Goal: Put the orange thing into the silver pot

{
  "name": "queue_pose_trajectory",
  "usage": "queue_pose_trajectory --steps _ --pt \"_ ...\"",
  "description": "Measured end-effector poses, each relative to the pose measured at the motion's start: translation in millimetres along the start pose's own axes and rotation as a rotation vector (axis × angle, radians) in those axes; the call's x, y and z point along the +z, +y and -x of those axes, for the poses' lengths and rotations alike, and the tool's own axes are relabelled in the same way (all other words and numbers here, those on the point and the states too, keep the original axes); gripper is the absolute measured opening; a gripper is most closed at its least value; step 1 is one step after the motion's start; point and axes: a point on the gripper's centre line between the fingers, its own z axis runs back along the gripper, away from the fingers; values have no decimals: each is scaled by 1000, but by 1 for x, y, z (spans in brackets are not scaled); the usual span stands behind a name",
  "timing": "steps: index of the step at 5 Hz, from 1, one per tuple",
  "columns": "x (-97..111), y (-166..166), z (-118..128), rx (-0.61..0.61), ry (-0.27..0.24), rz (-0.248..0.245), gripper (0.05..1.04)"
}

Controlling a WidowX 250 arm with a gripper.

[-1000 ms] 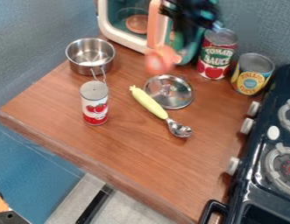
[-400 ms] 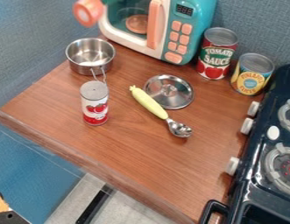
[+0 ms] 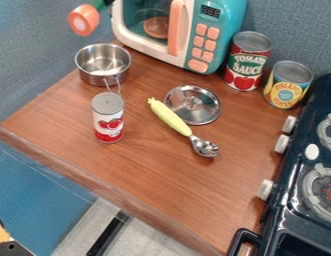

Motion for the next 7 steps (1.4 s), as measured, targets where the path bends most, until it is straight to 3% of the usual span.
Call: queue_pose_trajectory --steps 2,4,6,7 --pt "-46 14 1 169 40 -52 94" --pt "-72 14 10 413 33 -85 94" --pt "-93 16 15 475 77 -86 116" --pt "-89 15 14 493 106 -75 308"
